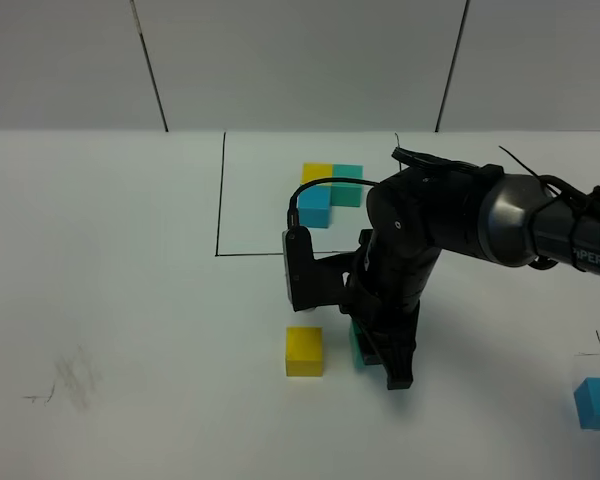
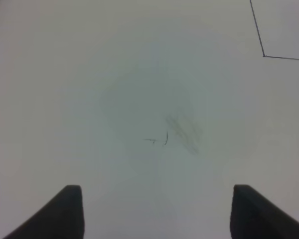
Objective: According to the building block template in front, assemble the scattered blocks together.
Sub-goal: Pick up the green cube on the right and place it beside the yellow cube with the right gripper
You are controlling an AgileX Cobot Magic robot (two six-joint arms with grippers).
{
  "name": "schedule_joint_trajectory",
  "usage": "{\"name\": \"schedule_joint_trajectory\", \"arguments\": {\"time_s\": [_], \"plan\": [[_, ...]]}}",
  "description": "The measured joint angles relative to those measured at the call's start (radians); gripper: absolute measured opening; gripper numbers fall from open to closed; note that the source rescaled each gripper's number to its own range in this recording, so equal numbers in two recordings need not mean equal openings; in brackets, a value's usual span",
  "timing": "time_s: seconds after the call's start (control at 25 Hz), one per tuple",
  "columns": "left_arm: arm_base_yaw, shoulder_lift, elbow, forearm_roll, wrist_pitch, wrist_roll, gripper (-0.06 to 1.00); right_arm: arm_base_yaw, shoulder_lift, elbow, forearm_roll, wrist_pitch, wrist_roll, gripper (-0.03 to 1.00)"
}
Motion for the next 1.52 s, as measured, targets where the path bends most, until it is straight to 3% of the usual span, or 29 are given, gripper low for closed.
{"name": "schedule_joint_trajectory", "arguments": {"time_s": [0.92,1.52], "plan": [[0.0,0.0,0.0,0.0,0.0,0.0,0.37,0.047,0.022,-0.029,0.007,-0.053,0.064,0.01],[0.0,0.0,0.0,0.0,0.0,0.001,0.37,0.06,0.123,-0.106,0.046,-0.035,0.056,0.01]]}}
